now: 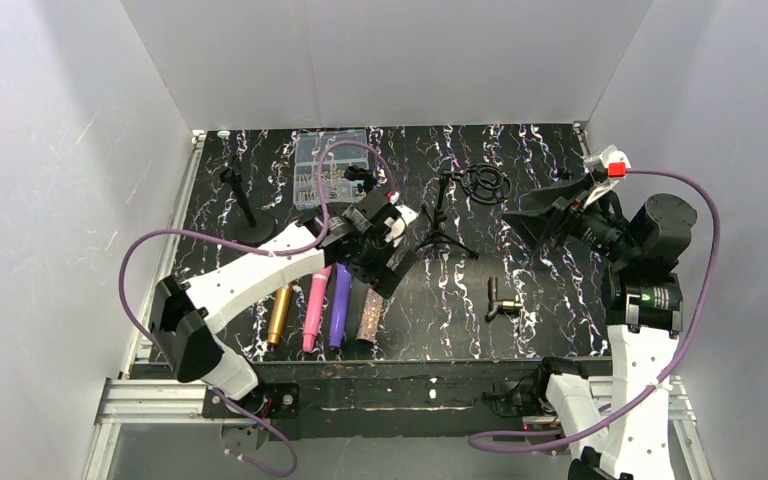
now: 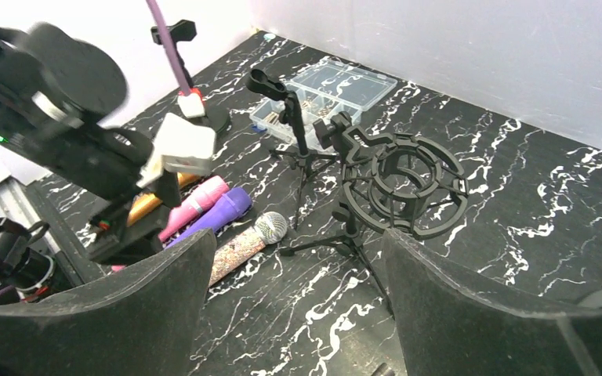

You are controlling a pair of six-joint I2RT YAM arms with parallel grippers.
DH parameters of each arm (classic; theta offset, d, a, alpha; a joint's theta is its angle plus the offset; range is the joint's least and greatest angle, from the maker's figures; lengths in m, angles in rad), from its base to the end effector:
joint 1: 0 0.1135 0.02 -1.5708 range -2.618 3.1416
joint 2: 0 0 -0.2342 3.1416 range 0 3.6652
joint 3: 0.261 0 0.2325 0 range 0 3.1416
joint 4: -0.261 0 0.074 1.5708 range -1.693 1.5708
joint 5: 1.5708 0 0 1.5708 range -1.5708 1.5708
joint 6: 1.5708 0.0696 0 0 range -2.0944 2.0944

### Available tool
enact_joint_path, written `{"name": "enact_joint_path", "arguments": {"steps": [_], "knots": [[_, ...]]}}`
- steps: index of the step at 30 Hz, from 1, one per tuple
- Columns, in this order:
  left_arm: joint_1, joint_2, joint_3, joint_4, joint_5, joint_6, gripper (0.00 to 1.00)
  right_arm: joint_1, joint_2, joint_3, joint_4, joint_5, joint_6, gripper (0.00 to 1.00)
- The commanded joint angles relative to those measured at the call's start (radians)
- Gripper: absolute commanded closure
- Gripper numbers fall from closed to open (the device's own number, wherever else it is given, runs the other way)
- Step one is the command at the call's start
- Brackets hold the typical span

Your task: Remove the microphone from the stand

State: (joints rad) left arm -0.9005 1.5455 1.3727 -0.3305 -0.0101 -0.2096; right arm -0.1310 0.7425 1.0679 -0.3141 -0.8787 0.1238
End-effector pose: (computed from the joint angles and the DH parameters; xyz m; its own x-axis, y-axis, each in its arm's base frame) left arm 0.2313 -0.2907 0.2988 -0.4550 0.2390 -0.8578 0.6987 0.6930 -0.1775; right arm 0.1651 0.0323 0.4018 -0.0728 0.0891 -0.9934 -0.6761 0.7278 0.1149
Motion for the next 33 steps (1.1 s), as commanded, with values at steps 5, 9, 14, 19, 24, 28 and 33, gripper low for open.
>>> {"name": "enact_joint_path", "arguments": {"steps": [5, 9, 14, 19, 24, 28, 33], "knots": [[0.005, -0.076, 0.193, -0.103, -0.063, 0.324, 0.02, -0.028, -0.062, -0.010, -0.028, 0.070, -0.050, 0.11], [0.005, -0.077, 0.304, -0.104, -0.068, 0.419, 0.02, -0.035, -0.064, -0.014, -0.034, 0.084, -0.050, 0.09], [0.006, -0.050, 0.445, -0.109, -0.049, 0.513, 0.02, -0.037, -0.042, 0.011, -0.034, 0.103, -0.046, 0.06], [0.028, 0.034, 0.628, -0.114, 0.002, 0.514, 0.02, -0.038, -0.024, 0.038, -0.029, 0.137, -0.037, 0.06], [0.079, 0.117, 0.743, -0.086, 0.206, 0.518, 0.02, -0.038, 0.005, 0.050, -0.016, 0.096, -0.023, 0.06], [0.175, 0.176, 0.786, -0.007, 0.394, 0.408, 0.02, -0.036, 0.030, 0.052, -0.001, 0.078, 0.009, 0.07], [0.226, 0.268, 0.857, 0.064, 0.557, 0.433, 0.02, -0.036, 0.085, 0.076, -0.009, 0.112, 0.030, 0.11]]}}
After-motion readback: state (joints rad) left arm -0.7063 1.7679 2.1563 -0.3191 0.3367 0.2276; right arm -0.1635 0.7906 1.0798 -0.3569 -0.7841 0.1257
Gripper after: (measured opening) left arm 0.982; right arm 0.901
